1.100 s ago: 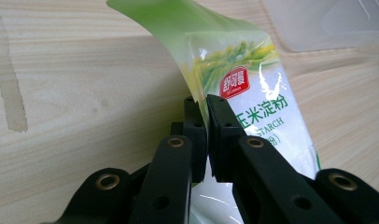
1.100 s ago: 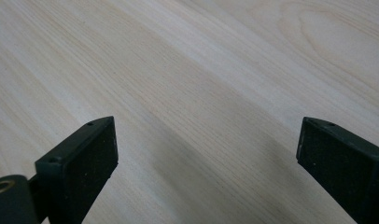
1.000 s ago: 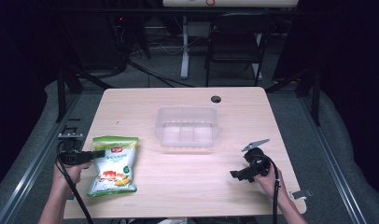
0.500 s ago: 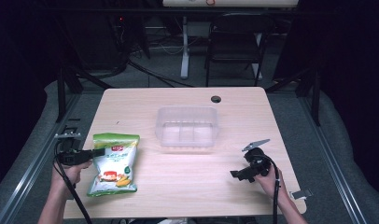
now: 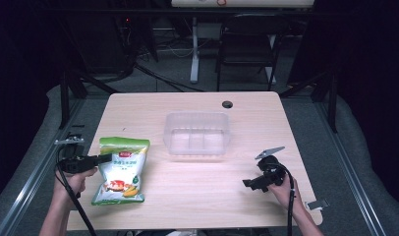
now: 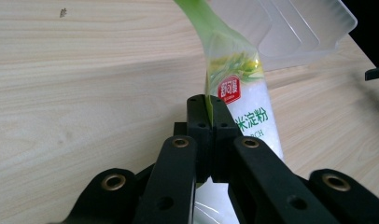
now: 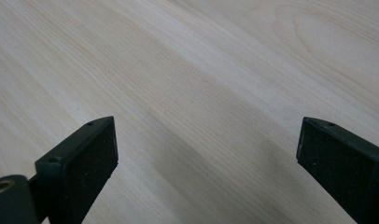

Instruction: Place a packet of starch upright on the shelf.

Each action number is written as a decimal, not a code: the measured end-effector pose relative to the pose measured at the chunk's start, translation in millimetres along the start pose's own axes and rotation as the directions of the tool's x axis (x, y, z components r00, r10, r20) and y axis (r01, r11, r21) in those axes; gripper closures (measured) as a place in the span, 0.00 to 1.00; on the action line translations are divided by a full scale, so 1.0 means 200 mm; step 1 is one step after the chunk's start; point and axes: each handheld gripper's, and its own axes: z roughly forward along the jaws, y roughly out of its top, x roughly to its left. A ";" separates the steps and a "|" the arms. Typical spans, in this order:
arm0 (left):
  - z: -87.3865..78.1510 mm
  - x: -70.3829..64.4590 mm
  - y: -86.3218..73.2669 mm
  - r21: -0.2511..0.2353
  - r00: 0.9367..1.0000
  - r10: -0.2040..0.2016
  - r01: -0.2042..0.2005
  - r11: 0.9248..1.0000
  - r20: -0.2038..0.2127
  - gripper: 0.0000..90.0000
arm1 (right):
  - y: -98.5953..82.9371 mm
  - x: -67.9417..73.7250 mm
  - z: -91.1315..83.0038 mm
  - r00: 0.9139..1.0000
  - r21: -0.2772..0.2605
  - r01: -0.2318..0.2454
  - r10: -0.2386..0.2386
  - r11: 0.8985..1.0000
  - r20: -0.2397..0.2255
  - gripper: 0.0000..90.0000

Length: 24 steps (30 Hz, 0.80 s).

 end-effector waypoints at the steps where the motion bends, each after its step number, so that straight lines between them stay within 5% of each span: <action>1: 0.00 0.00 0.00 0.000 1.000 0.000 0.000 1.000 0.000 1.00 | 0.00 0.00 0.00 1.000 -0.010 -0.008 0.008 1.000 0.006 0.05; 17: -0.09 -0.12 0.06 -0.067 0.996 0.084 -0.083 0.994 0.005 1.00 | 0.00 0.00 0.00 1.000 -0.016 0.000 0.000 1.000 0.011 0.05; 24: -0.14 -0.20 0.09 -0.133 0.990 0.139 -0.142 0.981 -0.026 1.00 | 0.00 0.01 -0.01 1.000 -0.021 -0.007 0.007 1.000 0.008 0.05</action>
